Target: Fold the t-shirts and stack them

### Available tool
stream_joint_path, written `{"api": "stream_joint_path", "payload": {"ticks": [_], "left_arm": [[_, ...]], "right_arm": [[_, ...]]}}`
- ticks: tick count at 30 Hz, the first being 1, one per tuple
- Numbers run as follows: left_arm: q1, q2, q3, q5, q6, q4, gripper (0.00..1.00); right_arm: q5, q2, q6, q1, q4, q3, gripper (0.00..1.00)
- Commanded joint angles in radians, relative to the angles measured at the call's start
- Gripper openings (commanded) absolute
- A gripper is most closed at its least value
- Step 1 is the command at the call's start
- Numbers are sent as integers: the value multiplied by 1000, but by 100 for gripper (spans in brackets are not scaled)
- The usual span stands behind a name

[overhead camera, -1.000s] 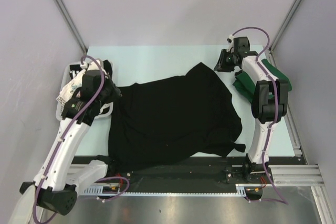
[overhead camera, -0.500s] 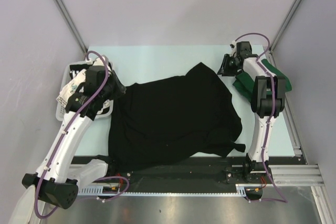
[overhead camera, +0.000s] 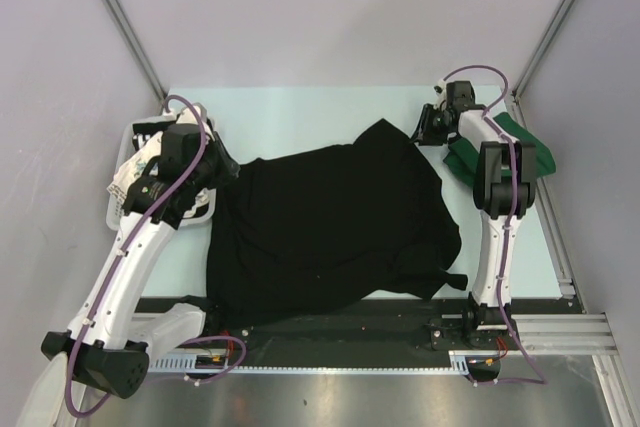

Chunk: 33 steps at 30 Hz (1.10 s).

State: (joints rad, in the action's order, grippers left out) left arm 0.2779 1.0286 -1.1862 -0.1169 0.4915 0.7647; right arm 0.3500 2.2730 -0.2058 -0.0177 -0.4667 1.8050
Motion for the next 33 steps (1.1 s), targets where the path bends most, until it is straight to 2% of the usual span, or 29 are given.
{"api": "stream_joint_path", "payload": {"ticks": [1,17,20,21,22,23,25,33], "left_arm": [[3,-9,-49,-1,-36,-8,28],[3,7,-46,-1,-54,-18,28],[3,7,-49,-6,-63,-10,28],[3,7,-52,-7,-67,-5,28],[3,4,-52,-9,-70,-2,28],[3,2,-53,-13,-74,1,28],[3,-1,-55,-15,-79,7,28],[3,2,-46,-12,-91,15,28]], "right_arm": [[17,28,5,-1,27,62,38],[37,112,-4,-53,-6,154,37],[38,129,-12,-59,-4,169,31],[37,132,-17,-60,-1,172,21],[38,137,-18,-59,2,178,17],[35,146,-21,-59,-1,191,8],[23,155,-26,-56,-3,206,1],[-74,224,9,-44,-42,355,0]]}}
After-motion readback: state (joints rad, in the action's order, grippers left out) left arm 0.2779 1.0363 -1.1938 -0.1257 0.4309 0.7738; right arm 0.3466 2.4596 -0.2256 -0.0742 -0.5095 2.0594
